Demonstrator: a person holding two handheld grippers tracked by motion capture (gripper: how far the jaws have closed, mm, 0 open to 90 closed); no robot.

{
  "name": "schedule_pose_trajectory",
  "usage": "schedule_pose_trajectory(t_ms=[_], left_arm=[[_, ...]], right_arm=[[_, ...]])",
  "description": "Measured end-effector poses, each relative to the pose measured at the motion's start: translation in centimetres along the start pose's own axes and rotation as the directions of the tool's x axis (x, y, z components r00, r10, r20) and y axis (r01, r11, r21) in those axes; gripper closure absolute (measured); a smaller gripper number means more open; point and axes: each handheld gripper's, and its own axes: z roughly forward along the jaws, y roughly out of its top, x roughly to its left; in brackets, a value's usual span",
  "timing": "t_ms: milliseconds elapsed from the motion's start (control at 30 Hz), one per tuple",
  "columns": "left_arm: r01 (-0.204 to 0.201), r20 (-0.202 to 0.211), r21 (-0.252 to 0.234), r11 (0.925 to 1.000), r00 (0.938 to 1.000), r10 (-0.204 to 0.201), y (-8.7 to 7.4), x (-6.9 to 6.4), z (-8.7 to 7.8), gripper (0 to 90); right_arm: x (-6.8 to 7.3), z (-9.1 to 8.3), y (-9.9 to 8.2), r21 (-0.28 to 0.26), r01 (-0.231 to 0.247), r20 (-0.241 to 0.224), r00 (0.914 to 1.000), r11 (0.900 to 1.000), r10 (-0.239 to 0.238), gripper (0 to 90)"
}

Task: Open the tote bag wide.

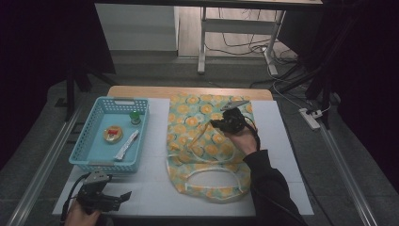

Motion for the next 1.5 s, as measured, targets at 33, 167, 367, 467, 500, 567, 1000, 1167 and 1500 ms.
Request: schedule_pose_trajectory(t_ms=[33,167,367,467,500,567,1000,1167,1500], left_arm=[[0.000,0.000,0.000,1.0000,1.0000,0.000,0.0,0.0,0.0,0.2],[0.000,0.001,0.002,1.0000,1.0000,0.000,0.0,0.0,0.0,0.2],[-0.004,0.001,0.005,1.0000,1.0000,0.004,0.0,0.0,0.1,0.2],[-0.007,0.004,0.007,1.0000,1.0000,0.007,0.0,0.0,0.1,0.2],[-0.008,0.003,0.006,0.9999,1.0000,0.008,0.0,0.0,0.1,0.2],[-0.008,0.003,0.006,0.9999,1.0000,0.008,0.0,0.0,0.1,0.2],[-0.014,0.004,0.004,0.9999,0.9999,0.014,0.0,-0.1,0.0,0.3],[-0.019,0.001,0.006,0.9998,0.9998,0.019,0.0,-0.2,0.1,0.3],[-0.022,0.000,0.007,0.9997,0.9998,0.022,0.0,-0.2,0.1,0.3]], right_arm=[[-0.2,0.3,0.0,-0.001,0.003,0.005,1.0000,1.0000,-0.003,90.0],[-0.9,1.1,-0.3,0.011,-0.007,0.017,0.9998,0.9999,0.007,90.0],[-1.9,3.1,-1.4,0.049,-0.013,0.023,0.9997,0.9987,0.012,90.0],[-2.1,3.8,-1.9,0.075,-0.010,0.033,0.9994,0.9971,0.008,90.0],[-2.2,4.0,-2.0,0.079,-0.013,0.038,0.9992,0.9968,0.010,90.0],[-2.4,4.4,-2.4,0.097,-0.016,0.041,0.9991,0.9952,0.012,90.0],[-2.6,4.8,-3.3,0.105,-0.032,0.058,0.9980,0.9939,0.026,80.5],[-2.4,4.0,-3.0,0.086,-0.056,0.068,0.9964,0.9947,0.051,68.7],[-1.8,2.6,-2.3,0.061,-0.074,0.035,0.9968,0.9954,0.072,48.9]])
